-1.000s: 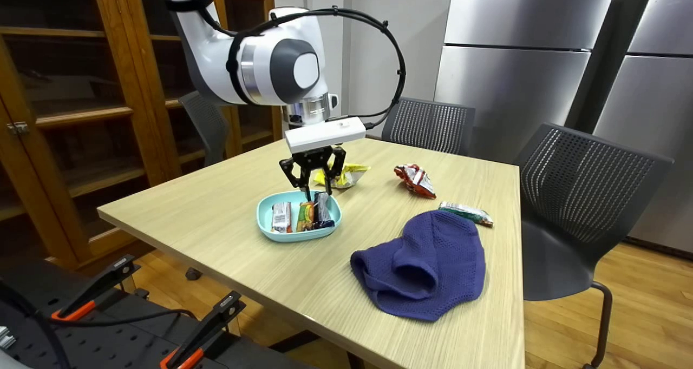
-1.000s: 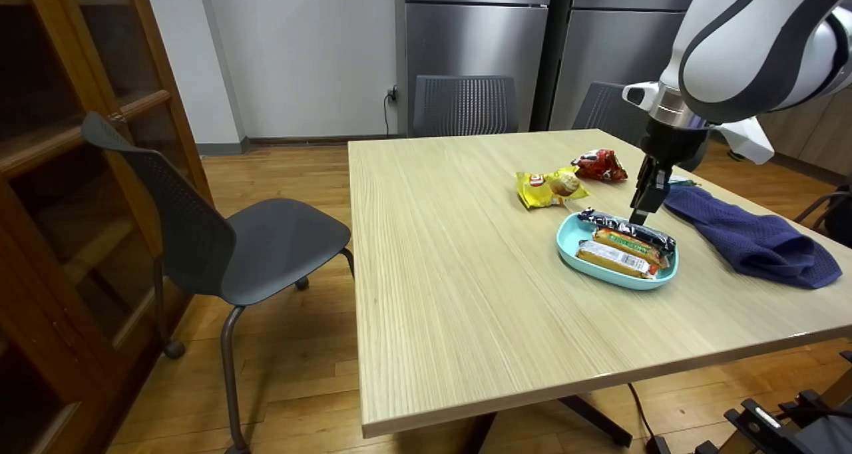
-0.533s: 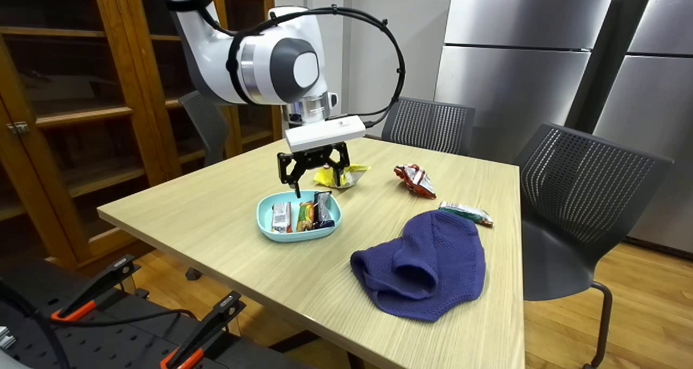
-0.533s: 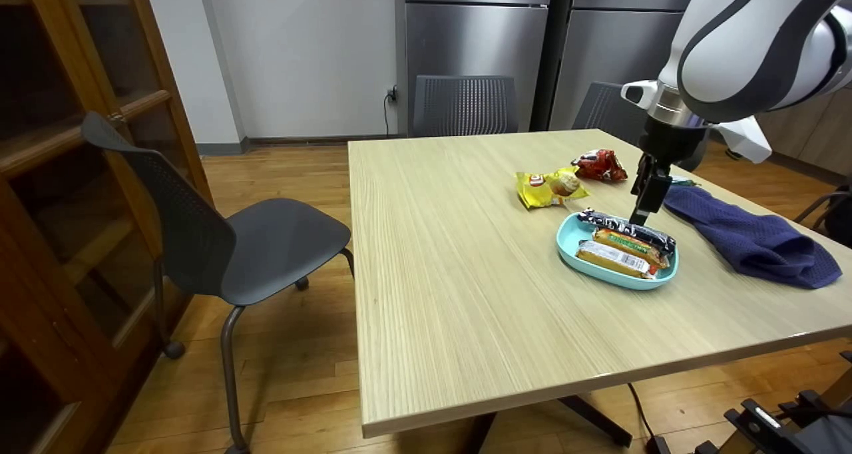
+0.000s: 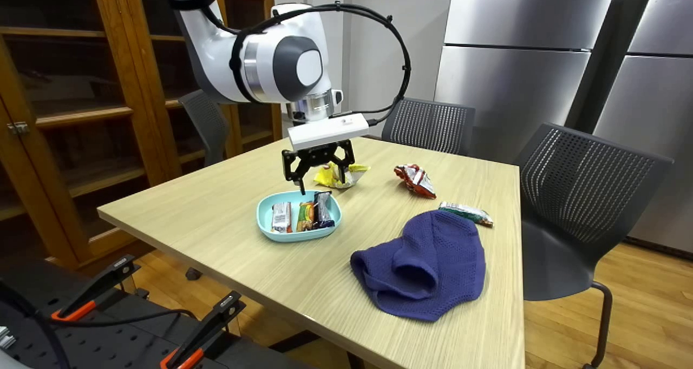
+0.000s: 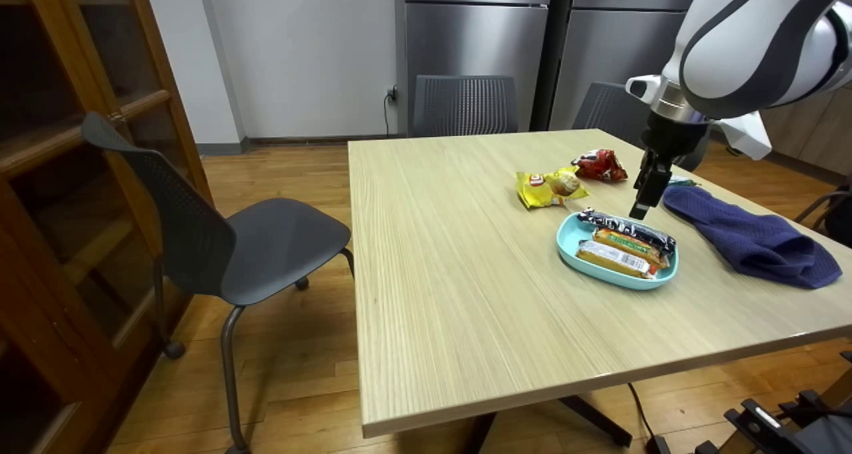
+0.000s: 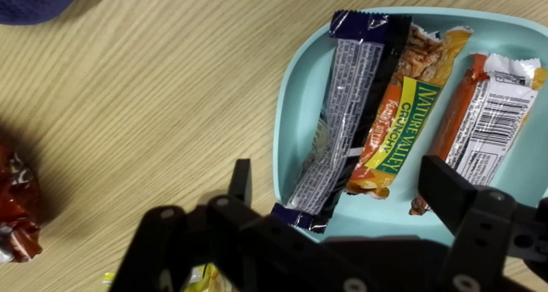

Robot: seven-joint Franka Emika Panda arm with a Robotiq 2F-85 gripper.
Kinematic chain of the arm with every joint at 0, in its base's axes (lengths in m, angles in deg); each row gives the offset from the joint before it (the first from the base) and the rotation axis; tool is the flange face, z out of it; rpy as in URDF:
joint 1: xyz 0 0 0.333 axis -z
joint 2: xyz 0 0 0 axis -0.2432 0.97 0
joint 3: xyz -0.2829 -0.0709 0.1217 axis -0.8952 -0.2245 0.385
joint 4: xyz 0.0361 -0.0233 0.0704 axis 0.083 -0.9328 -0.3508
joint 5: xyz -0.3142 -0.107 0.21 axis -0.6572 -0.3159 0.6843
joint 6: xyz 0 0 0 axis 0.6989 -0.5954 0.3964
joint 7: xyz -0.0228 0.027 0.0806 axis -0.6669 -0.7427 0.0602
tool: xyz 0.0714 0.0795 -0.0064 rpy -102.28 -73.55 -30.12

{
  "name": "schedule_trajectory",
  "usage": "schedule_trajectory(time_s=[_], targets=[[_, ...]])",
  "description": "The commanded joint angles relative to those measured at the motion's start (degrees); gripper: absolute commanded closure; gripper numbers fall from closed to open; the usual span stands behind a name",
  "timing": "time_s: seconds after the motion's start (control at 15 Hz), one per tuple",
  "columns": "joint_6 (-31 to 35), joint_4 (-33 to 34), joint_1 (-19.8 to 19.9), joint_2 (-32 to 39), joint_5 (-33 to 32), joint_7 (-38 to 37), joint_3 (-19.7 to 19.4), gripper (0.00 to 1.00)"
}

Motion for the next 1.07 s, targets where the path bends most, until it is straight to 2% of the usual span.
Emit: schedule_trajectory(time_s=[0.0,0.2,0.47,0.6,0.67,1.0], targets=[[0.3,0.0,1.4,-2.1,0.9,-1.6,-0.7,0.00],[-1.0,1.0,2.3,-2.3,2.0,-3.8,-2.0,0.00],[-1.2,1.3,5.6,-3.3,5.2,-4.6,-2.6,0.00],[-0.2,0.6,5.0,-4.0,1.1,-2.1,-4.7,0.00],[0.0,1.5,5.1,-1.9,2.9,-3.5,-3.7,0.00],[0.0,1.4,5.0,-2.4,1.6,-3.4,-4.6,0.00]])
